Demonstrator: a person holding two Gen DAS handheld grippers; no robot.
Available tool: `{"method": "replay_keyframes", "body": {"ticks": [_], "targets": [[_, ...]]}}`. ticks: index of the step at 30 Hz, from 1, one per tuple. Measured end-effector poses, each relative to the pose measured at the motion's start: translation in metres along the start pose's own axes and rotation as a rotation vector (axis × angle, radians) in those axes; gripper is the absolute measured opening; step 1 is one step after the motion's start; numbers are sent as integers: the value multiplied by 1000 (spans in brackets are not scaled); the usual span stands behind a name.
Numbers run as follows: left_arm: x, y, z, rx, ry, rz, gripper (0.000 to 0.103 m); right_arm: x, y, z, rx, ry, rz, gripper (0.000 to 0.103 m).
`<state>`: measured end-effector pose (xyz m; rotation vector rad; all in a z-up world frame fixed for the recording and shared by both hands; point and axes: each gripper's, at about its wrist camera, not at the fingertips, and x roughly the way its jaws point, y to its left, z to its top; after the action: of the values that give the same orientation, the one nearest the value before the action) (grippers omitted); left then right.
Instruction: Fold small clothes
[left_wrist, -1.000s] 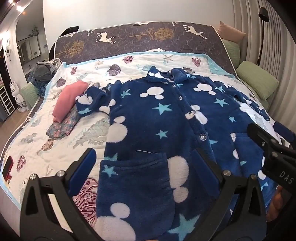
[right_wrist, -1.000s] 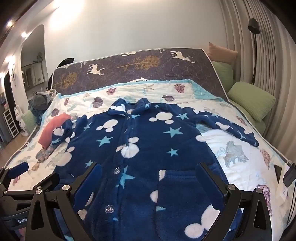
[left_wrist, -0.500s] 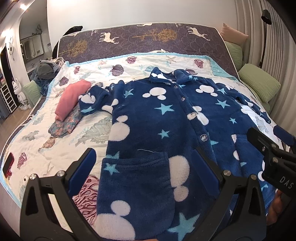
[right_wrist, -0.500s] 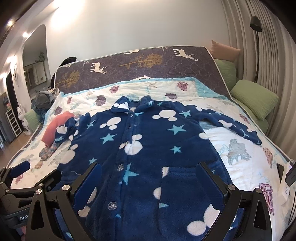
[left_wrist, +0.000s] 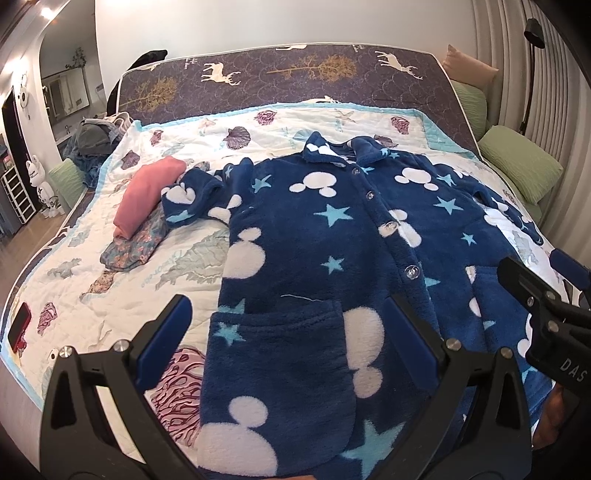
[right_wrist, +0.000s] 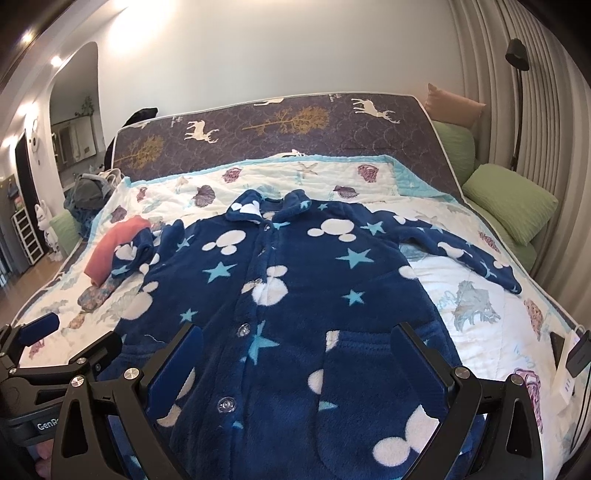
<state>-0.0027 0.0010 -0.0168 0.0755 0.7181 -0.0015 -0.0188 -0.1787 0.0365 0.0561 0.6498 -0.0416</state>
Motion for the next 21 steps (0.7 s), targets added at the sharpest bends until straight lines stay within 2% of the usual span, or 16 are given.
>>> {"method": "replay_keyframes", "body": {"ticks": [11, 21], "targets": [[0, 16, -1, -31, 3, 61, 102, 0, 9, -2, -25, 7, 13, 103], [1, 23, -4, -43, 8, 61, 102, -2, 18, -2, -47, 13, 18, 103]]}}
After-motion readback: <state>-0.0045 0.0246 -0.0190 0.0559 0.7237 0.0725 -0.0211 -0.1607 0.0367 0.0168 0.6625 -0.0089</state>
